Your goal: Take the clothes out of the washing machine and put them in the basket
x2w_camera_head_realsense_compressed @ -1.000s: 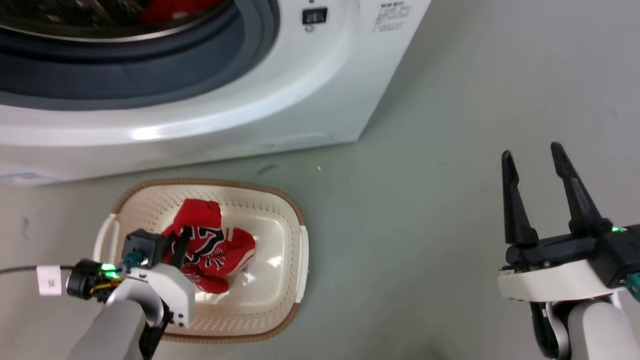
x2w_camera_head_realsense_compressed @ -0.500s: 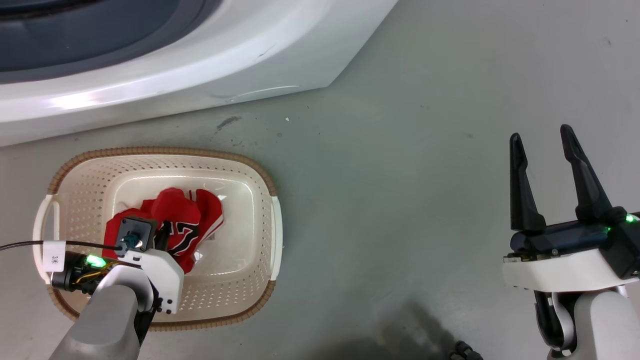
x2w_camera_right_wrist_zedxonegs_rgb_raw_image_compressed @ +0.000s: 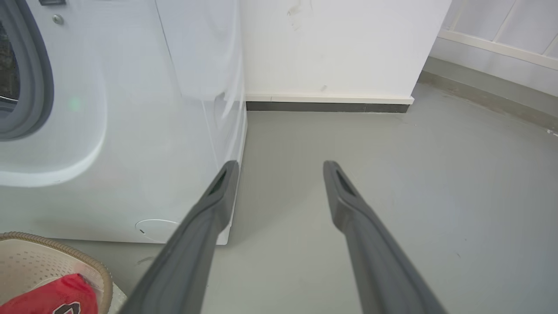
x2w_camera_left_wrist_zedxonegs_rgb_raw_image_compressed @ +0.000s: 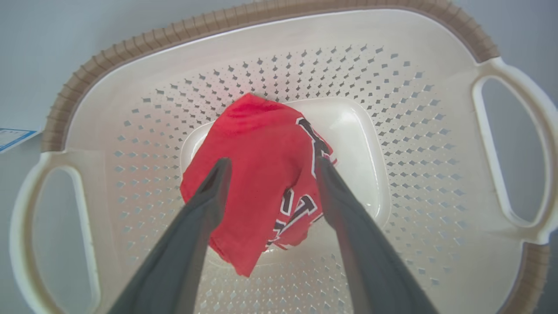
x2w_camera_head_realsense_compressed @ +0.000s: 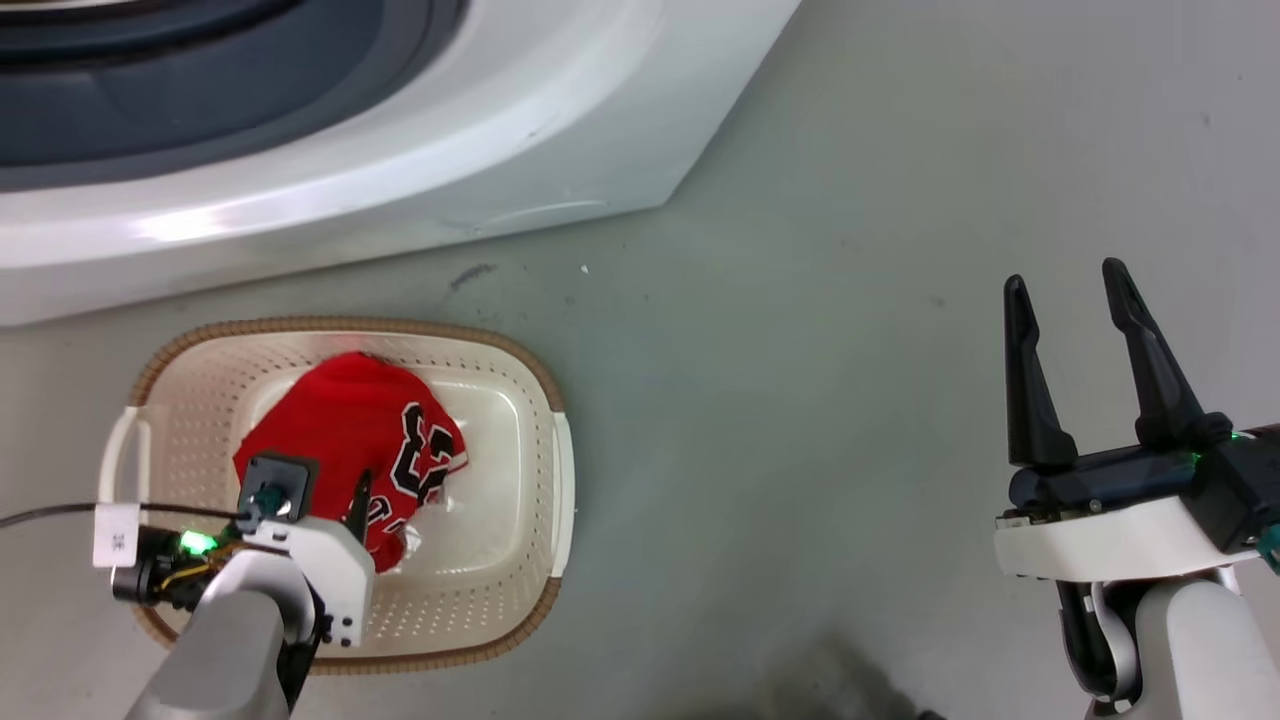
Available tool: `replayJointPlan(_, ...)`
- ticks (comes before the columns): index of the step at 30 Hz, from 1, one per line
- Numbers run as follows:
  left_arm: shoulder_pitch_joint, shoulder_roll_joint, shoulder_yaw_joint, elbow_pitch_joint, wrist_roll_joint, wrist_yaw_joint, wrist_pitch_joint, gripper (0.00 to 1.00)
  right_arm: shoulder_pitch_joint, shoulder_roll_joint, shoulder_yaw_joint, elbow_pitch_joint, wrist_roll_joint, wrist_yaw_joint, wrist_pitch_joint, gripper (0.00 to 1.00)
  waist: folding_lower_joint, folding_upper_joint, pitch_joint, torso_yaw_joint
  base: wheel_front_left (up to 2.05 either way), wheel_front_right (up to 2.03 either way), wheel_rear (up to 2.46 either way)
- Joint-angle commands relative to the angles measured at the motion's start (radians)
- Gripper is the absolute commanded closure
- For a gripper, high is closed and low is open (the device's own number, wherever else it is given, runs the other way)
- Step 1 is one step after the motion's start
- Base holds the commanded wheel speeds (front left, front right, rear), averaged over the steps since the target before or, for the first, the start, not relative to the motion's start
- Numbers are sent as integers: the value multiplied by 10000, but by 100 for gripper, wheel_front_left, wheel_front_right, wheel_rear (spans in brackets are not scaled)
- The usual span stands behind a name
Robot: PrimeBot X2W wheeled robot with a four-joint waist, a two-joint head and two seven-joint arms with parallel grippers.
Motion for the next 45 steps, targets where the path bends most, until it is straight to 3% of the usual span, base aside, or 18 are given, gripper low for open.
replayJointPlan(1,281,-38,156,-132,-43,-7,-26,0,-123,8,25,69,0,-10,-22,0,-1,0,-503,130,0,0,0)
replayJointPlan(18,3274,-597,2422,-4486,642,-173,-26,0,526,8,-461,736,-218,-10,-20,0,-1,0,-3369,1139,0,0,0)
replayJointPlan(25,4297,-1051,3725,-6576,1021,-218,-27,0,761,7,-452,759,-174,-10,-20,0,-1,0,-3782,1226,0,0,0)
replayJointPlan(31,4161,-1101,4212,-7760,1265,-590,-27,0,768,8,-276,676,-126,-10,-20,0,-1,0,-3561,1014,0,0,0)
replayJointPlan(34,3799,-945,4247,-8137,1297,-713,-27,0,679,8,-203,634,-85,-10,-20,0,-1,0,-3322,830,0,0,0)
replayJointPlan(39,2253,-175,4195,-8314,766,-829,19,0,477,7,-28,468,44,-10,-20,0,-1,0,-2297,241,0,0,0)
replayJointPlan(42,1291,581,3778,-8135,263,-840,704,0,361,13,60,379,124,-9,-20,0,-1,0,-1683,-89,0,0,0)
replayJointPlan(43,1291,581,3778,-8135,263,-840,704,0,361,13,60,379,124,-9,-20,0,-1,0,-1683,-89,0,0,0)
replayJointPlan(45,242,1541,3430,-8092,-441,-846,1464,0,330,11,147,247,235,-10,-20,0,-1,0,-1007,-439,0,0,0)
